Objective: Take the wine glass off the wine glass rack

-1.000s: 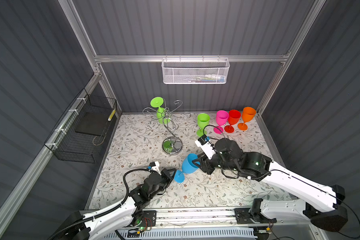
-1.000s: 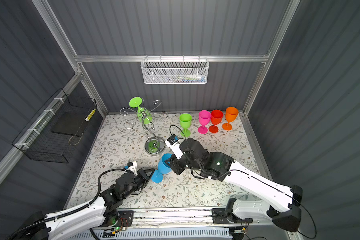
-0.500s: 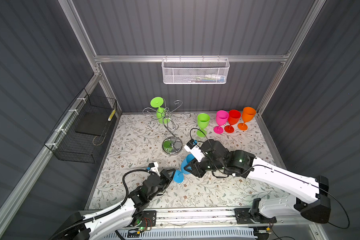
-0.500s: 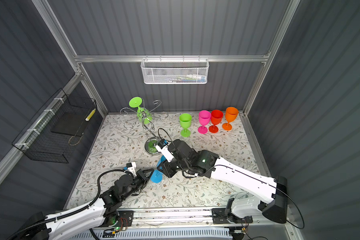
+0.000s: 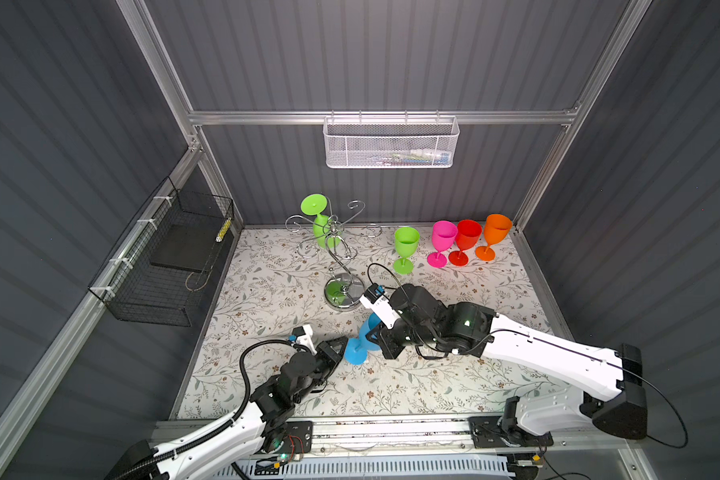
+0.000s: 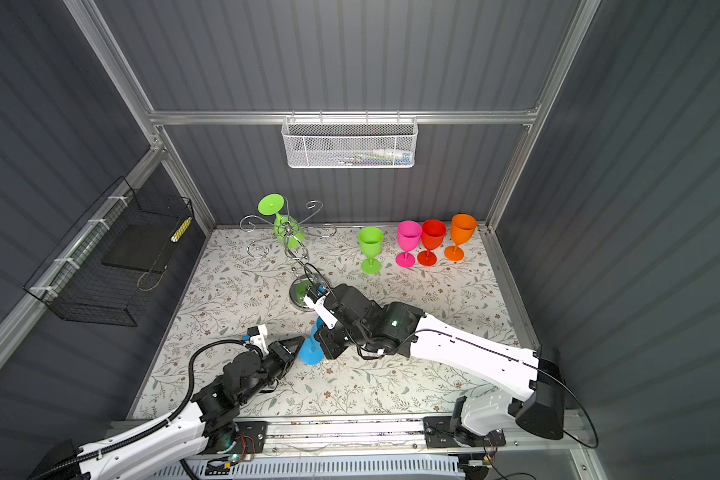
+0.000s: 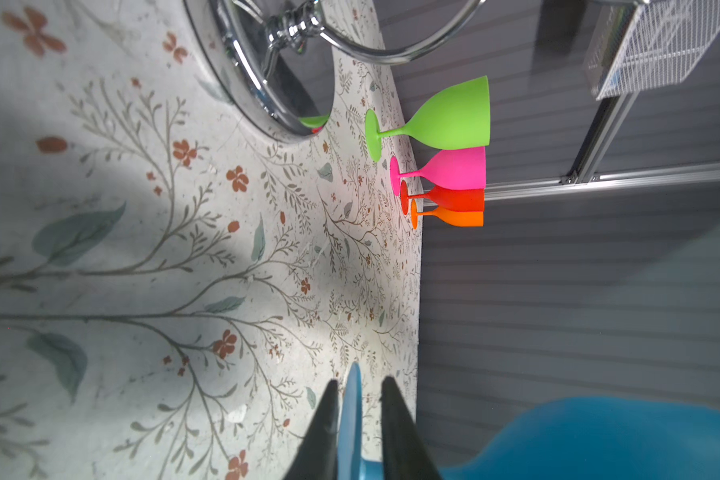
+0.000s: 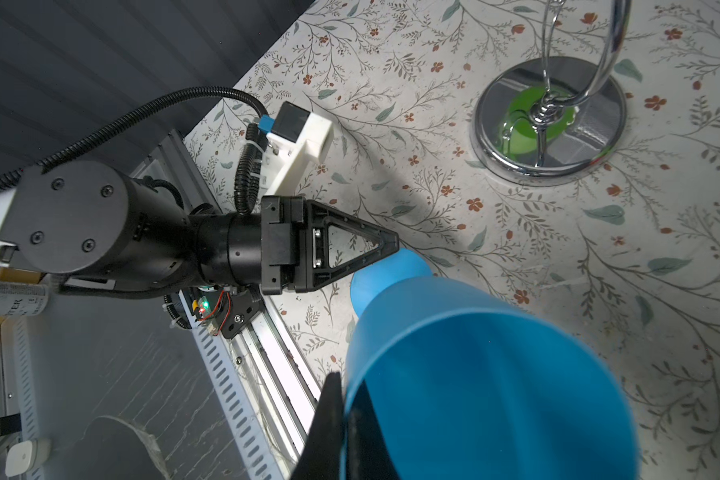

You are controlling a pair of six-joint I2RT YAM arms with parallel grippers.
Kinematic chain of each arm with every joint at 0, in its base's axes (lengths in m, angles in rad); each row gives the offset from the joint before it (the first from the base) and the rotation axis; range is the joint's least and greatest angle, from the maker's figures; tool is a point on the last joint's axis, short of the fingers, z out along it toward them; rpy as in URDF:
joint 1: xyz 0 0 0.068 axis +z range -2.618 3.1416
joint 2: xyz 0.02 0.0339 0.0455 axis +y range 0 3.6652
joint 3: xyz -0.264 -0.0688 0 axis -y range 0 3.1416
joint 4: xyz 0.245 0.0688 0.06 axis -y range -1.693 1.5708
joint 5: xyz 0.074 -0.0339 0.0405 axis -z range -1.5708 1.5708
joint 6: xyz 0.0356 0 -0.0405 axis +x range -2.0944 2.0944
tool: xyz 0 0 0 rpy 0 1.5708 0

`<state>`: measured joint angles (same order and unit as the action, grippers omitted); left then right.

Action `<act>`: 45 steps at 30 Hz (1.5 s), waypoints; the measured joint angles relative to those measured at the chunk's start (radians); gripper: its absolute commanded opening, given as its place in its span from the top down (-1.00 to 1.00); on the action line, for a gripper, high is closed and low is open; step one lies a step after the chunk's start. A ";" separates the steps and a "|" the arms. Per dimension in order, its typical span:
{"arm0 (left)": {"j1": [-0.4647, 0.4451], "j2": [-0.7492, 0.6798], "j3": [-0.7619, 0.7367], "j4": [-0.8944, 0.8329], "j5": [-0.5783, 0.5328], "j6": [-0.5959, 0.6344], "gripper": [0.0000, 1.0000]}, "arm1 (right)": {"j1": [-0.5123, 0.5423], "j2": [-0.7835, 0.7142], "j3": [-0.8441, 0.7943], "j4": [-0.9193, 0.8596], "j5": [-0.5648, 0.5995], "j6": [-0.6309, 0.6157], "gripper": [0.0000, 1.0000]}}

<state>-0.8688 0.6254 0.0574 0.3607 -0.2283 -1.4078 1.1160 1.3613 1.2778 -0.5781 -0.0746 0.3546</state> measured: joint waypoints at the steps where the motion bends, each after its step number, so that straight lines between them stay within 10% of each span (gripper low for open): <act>1: 0.000 -0.011 0.000 -0.006 -0.001 0.002 0.26 | 0.000 -0.002 0.000 -0.005 0.012 -0.002 1.00; 12: 0.000 -0.039 0.006 -0.064 -0.009 0.032 -0.98 | -0.040 -0.064 0.000 -0.093 0.171 -0.050 1.00; 45: 0.000 0.000 0.023 -0.089 0.022 0.126 -0.99 | -0.584 0.113 0.069 -0.099 0.282 -0.147 1.00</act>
<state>-0.8688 0.6254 0.0807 0.2718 -0.2062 -1.2819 0.5320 1.4738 1.3468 -0.6773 0.2073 0.2073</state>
